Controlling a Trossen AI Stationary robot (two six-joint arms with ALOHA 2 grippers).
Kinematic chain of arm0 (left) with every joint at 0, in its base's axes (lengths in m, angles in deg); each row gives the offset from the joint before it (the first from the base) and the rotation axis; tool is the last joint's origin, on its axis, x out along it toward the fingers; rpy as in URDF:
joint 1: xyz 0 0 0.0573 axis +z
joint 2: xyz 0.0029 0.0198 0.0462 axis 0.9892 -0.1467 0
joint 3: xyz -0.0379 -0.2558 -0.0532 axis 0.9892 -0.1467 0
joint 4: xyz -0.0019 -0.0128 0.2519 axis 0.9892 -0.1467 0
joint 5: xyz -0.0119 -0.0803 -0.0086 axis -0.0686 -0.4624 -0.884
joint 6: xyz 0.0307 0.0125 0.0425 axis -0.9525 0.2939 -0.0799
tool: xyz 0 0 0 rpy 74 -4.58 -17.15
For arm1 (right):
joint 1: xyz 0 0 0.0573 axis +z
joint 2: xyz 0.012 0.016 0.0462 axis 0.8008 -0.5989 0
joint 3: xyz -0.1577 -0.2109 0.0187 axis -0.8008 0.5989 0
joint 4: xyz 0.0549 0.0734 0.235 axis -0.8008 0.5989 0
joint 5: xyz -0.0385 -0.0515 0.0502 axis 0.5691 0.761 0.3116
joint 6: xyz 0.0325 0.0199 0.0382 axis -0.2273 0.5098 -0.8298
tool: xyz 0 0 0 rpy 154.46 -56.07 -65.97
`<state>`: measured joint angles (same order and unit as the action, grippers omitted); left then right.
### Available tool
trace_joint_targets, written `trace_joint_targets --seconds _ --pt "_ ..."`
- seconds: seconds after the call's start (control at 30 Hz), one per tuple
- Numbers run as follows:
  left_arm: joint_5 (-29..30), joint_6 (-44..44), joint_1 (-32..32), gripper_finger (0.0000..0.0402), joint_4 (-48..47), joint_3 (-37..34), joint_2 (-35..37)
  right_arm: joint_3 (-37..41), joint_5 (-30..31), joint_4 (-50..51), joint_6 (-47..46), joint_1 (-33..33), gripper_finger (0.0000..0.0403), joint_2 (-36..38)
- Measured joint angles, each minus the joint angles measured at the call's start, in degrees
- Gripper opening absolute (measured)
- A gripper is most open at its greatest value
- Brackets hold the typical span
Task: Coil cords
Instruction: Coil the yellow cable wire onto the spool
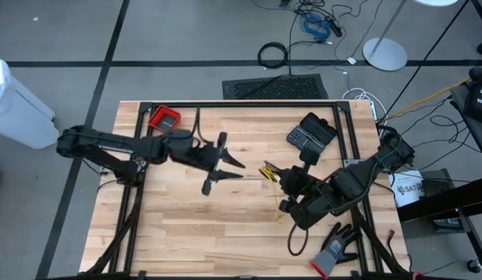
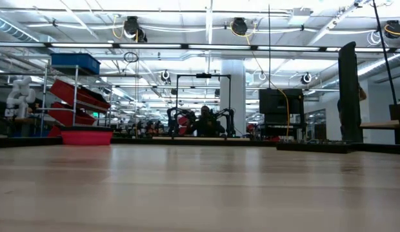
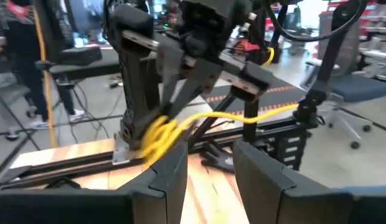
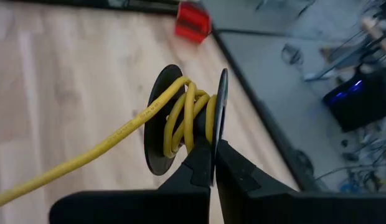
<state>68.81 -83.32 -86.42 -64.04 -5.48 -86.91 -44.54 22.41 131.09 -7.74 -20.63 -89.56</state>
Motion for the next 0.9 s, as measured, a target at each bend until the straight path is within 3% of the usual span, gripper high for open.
trace_joint_targets --seconds 0.13,0.3,0.4,0.63,0.9 --pt "11.1 1.4 -6.1 0.0135 -0.1 0.0 -0.6 0.0 4.5 -4.9 6.0 -1.2 0.0000 -0.3" --pt "31.9 5.6 -12.9 0.0135 1.6 0.0 -3.0 0.0 11.6 -9.7 13.0 -2.1 0.0000 -1.9" --pt "41.4 4.9 -16.2 0.0135 6.3 0.0 -5.1 0.0 14.9 -12.0 16.9 -2.9 0.0000 -3.1" --pt "53.2 4.1 -18.9 0.0135 15.9 0.0 -10.3 0.0 19.0 -15.0 19.5 -4.5 0.0000 -3.6" --pt "55.5 -0.5 -19.0 0.0135 26.2 0.0 -13.4 0.0 20.6 -16.4 21.2 -4.5 0.0000 -3.6"
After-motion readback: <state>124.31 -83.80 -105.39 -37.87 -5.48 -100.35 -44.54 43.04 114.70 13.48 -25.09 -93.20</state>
